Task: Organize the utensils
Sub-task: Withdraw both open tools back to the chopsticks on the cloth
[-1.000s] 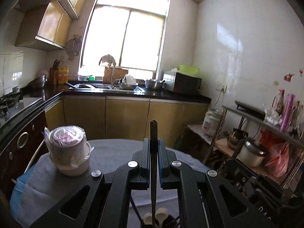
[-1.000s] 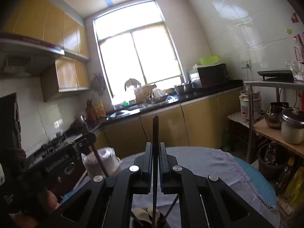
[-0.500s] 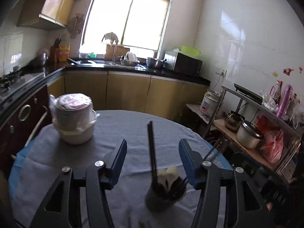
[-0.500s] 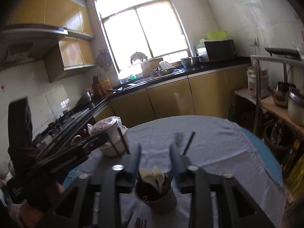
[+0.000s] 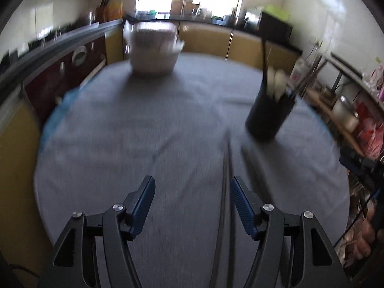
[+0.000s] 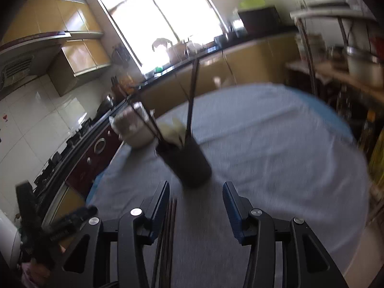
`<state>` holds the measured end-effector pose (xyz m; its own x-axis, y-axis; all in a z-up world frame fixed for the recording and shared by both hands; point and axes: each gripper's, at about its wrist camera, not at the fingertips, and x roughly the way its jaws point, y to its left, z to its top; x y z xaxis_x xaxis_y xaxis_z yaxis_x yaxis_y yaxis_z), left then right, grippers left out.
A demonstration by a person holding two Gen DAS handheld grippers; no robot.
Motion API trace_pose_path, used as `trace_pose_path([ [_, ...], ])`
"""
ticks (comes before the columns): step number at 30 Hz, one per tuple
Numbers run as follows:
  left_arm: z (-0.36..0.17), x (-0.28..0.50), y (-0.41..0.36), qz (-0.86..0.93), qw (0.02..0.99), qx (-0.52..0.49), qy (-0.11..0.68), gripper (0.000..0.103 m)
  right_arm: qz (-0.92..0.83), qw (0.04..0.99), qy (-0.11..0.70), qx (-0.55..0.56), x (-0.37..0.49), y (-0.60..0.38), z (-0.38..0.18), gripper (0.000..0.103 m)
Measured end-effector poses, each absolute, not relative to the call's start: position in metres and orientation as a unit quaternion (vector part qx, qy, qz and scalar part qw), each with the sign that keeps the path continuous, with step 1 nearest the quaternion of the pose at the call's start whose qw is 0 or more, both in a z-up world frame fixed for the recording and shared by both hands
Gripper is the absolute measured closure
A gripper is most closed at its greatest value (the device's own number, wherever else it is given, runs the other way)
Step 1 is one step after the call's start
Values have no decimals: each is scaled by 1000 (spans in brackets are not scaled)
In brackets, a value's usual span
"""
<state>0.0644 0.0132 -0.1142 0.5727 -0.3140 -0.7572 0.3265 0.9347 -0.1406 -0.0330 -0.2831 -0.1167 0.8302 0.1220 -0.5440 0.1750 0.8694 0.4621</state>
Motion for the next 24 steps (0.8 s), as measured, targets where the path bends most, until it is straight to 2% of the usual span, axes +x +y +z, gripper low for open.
trace_pose_path([
  [6, -146, 40, 14, -179, 874, 19, 451, 37, 7, 904, 348, 250, -23, -261, -155, 54],
  [24, -157, 37, 16, -178, 877, 37, 445, 37, 47, 894, 374, 243, -17, -228, -177, 55],
])
